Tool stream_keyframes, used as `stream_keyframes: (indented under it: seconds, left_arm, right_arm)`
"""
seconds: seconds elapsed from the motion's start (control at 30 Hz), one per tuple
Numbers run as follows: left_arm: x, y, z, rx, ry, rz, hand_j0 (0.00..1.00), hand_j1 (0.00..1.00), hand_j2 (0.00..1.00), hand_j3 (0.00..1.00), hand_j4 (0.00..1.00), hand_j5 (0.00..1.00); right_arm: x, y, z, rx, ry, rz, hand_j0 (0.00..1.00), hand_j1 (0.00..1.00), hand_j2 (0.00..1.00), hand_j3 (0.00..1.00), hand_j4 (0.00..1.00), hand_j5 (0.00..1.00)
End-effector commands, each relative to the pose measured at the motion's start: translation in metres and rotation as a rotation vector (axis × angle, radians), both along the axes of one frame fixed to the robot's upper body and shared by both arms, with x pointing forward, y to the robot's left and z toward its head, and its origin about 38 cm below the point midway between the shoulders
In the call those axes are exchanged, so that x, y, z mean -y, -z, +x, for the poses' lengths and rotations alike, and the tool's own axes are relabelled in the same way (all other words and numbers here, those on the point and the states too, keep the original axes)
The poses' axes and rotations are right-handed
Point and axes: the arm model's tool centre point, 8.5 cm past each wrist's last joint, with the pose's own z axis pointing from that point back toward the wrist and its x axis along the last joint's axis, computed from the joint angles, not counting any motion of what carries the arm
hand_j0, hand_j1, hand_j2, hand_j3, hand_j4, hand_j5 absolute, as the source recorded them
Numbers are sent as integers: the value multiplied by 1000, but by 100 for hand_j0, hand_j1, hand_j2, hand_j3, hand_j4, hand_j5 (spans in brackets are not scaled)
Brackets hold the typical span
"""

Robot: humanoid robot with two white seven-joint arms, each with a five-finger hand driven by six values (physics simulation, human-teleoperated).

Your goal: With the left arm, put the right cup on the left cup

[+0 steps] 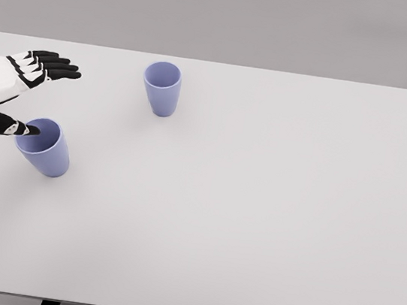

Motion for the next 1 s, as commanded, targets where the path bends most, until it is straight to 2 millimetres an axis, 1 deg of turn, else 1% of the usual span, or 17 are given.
stream_keyframes:
  seconds: [0.0,0.17,0.53,0.57,0.63,0.67,0.7,0.73,0.77,0.8,0.83,0.87,0.9,0.97]
  left_arm:
    - [0,-1,0,1,-1,-5,100,100,100,100,100,100]
    - [0,-1,0,1,-1,-7,100,100,100,100,100,100]
    - [-1,-7,3,20,-4,35,100,100,100,100,100,100]
    - [-2,-13,6,41,-6,76,100,100,100,100,100,100]
    - [-1,-33,13,-6,34,221,100,100,100,100,100,100]
    - [1,-38,14,-38,58,257,98,98,98,98,98,98]
    - [4,-43,15,-35,72,242,98,98,98,98,98,98]
    - [5,-52,17,-16,80,223,98,98,98,98,98,98]
    - [5,-55,17,-9,81,220,98,98,98,98,98,98]
    - [2,-67,17,6,78,243,98,98,98,98,98,98]
    - [-3,-75,15,-6,83,253,95,95,95,95,95,95]
    - [-4,-79,13,-12,88,251,94,94,94,94,94,94]
    - [-4,-79,13,-14,89,250,94,94,94,94,94,94]
    - [-1,-72,14,-37,103,255,94,94,94,94,94,94]
  right_arm:
    - [0,0,2,7,1,0,100,100,100,100,100,100]
    - [0,0,-4,-7,-3,2,100,100,100,100,100,100]
    - [0,0,-3,-6,-1,2,100,100,100,100,100,100]
    - [0,0,-2,-4,0,1,100,100,100,100,100,100]
    - [0,0,-3,-6,-1,1,100,100,100,100,100,100]
    - [0,0,-2,-4,-1,1,100,100,100,100,100,100]
    - [0,0,-4,-7,-1,2,100,100,100,100,100,100]
    - [0,0,-3,-6,-1,1,100,100,100,100,100,100]
    - [0,0,-3,-6,-1,1,100,100,100,100,100,100]
    - [0,0,-4,-7,-1,2,100,100,100,100,100,100]
    - [0,0,-4,-7,-1,2,100,100,100,100,100,100]
    - [0,0,-3,-6,-1,1,100,100,100,100,100,100]
    - [0,0,-2,-4,-1,1,100,100,100,100,100,100]
    - [0,0,-3,-6,-1,2,100,100,100,100,100,100]
